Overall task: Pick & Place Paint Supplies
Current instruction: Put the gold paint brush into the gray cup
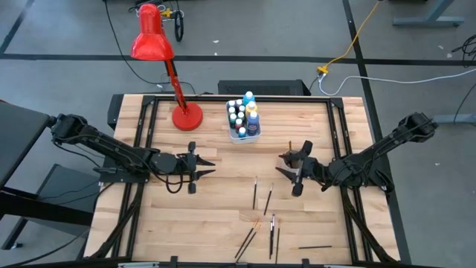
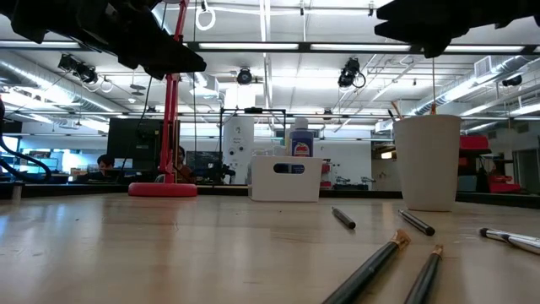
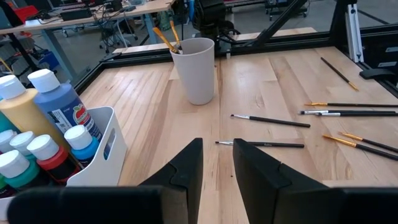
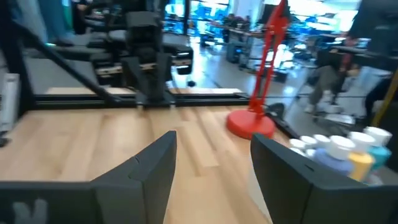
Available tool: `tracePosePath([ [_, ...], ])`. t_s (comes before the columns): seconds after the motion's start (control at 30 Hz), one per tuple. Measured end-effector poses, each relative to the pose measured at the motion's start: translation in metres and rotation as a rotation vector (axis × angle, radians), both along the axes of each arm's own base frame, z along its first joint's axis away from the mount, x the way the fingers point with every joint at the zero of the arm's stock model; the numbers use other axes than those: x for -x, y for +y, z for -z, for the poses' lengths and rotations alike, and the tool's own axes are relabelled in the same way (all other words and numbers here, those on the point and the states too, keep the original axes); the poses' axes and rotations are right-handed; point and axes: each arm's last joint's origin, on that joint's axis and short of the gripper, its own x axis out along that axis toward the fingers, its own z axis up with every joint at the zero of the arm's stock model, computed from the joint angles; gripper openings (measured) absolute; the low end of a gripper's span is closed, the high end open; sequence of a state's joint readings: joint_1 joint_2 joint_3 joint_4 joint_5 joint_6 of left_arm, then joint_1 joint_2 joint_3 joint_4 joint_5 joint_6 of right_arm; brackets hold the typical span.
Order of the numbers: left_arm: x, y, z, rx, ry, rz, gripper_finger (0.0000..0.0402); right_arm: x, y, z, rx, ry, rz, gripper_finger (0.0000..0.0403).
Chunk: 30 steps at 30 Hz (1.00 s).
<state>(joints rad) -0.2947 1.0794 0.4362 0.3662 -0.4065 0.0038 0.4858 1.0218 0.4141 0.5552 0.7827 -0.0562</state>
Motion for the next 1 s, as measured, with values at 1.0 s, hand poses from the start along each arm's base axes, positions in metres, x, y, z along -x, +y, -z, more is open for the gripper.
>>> tracePosePath([
  [1.0,-0.001,0.0,-0.002,0.005,-0.024,0.001,0.0096,-0.018,0.018,0.015,-0.063,-0.012,-0.302,0.0208],
])
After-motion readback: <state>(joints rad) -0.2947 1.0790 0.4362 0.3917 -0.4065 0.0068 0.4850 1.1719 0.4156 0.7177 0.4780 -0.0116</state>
